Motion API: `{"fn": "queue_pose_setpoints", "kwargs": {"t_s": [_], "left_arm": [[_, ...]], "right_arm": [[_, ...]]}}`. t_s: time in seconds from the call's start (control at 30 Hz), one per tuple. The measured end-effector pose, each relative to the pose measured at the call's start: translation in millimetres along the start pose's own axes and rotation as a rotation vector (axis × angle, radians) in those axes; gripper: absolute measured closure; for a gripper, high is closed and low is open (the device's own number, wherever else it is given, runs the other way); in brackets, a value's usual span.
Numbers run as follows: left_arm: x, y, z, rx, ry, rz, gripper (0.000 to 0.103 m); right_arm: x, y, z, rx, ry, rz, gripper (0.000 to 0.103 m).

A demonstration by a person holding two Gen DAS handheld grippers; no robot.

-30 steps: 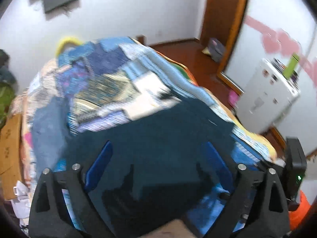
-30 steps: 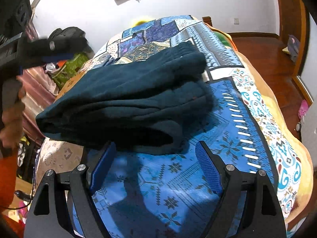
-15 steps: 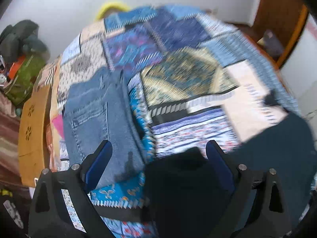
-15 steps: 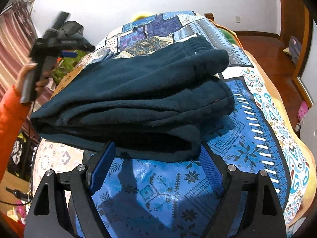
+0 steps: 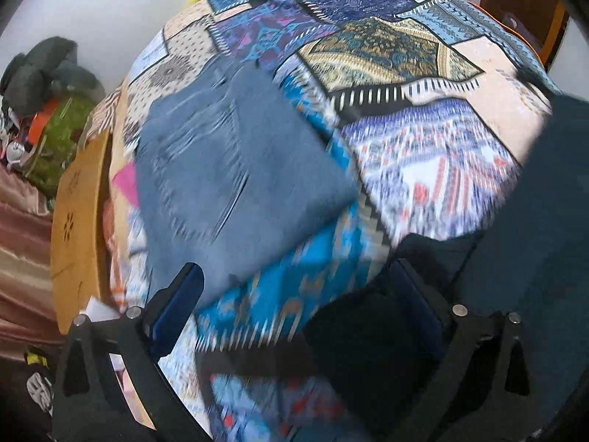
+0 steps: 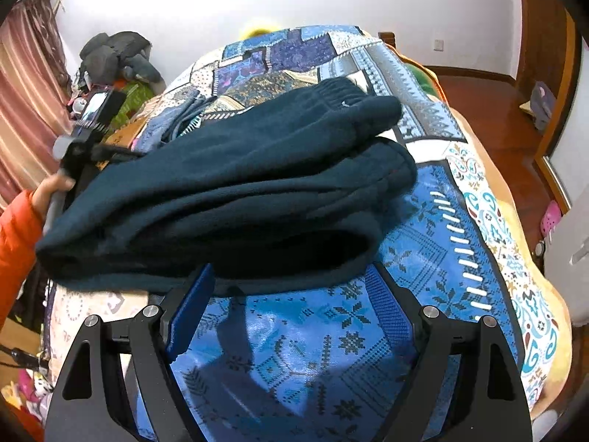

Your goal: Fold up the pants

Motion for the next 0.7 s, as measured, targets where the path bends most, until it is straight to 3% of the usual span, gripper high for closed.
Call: {"fn": "queue_pose_setpoints", "kwargs": {"t_s": [0.2, 0.33, 0.47, 0.7], "left_arm": [[-63.8, 14.8, 33.1, -0.012, 0.014, 0.076, 0.001], [-98.6, 23.1, 55.9, -0.066, 0.003, 0.162, 0.001], [-116.2, 20.2, 71.8, -0.128, 0.004, 0.228, 0.000], [-121.6, -9.9, 104.9, -0.200, -0.048, 0.194, 0.001]], "right_arm": [[4.7, 15.3, 11.6, 0.021, -0.050, 0.032, 0.021], [7.1, 24.6, 18.7, 0.029, -0.081, 0.050, 0.021], [8.7, 32.8, 24.9, 0.032, -0.101, 0.071, 0.021], [8.6, 39.5, 24.6, 0.051, -0.107, 0.094, 0.021]]}}
Point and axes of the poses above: each gripper's, at about its wrist camera, not at the fingertips, and z roughly against the way its jaws point, y to its left, x to its top, the point moved 4 cm from there along -z, roughly the way its jaws point, and after that the axes turned 7 degrees about x, right-handed, at the moved point
